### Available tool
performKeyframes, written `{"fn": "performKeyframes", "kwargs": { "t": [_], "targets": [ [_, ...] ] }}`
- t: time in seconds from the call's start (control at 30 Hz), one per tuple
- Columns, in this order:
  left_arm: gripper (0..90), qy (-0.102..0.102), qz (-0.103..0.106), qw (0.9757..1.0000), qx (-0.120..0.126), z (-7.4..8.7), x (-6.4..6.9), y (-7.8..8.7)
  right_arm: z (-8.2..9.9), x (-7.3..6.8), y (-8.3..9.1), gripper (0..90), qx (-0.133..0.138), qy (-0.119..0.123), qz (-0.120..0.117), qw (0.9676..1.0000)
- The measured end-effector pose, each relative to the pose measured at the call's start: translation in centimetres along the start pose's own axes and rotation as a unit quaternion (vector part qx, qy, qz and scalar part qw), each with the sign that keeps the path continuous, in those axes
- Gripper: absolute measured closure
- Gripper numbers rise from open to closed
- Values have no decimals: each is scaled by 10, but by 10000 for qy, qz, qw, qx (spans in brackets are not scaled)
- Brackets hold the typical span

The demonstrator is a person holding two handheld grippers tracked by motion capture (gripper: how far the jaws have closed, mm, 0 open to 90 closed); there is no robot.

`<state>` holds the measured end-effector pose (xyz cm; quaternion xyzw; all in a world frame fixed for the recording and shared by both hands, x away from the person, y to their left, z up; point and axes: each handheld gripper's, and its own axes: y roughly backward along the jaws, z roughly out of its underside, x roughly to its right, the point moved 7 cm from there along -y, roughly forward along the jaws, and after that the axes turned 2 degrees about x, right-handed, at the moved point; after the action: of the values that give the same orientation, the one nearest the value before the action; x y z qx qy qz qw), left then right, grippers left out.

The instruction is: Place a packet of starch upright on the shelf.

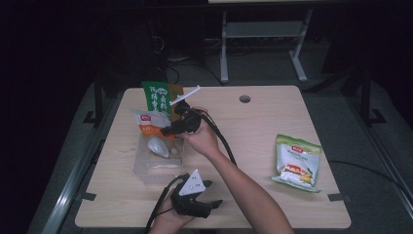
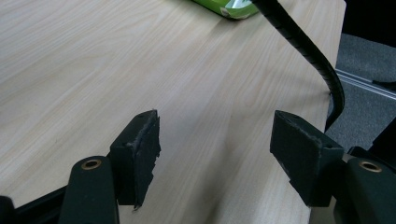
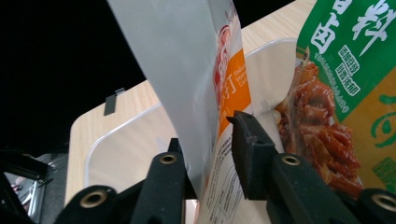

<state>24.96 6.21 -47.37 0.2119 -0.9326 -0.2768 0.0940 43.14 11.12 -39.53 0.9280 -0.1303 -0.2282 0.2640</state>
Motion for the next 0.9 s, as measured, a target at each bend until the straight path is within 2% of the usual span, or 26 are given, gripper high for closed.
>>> {"fn": "performKeyframes", "kwargs": {
  "t": [0.17, 0.43, 0.57, 0.9],
  "targets": [
    [317, -83, -40, 9999, -59, 0, -3, 1, 1, -2, 8, 695, 8, 77, -38, 10000],
    [308, 22, -45, 10000, -66, 1, -2, 0, 5, -8, 22, 667, -26, 100, -145, 9998],
    [305, -55, -63, 9999, -64, 0, -4, 1, 10, -8, 31, 652, -24, 106, -156, 9998],
    [301, 24, -61, 10000, -70, 1, -3, 0, 19, -10, 49, 634, -5, 71, -184, 9998]
  ]
}}
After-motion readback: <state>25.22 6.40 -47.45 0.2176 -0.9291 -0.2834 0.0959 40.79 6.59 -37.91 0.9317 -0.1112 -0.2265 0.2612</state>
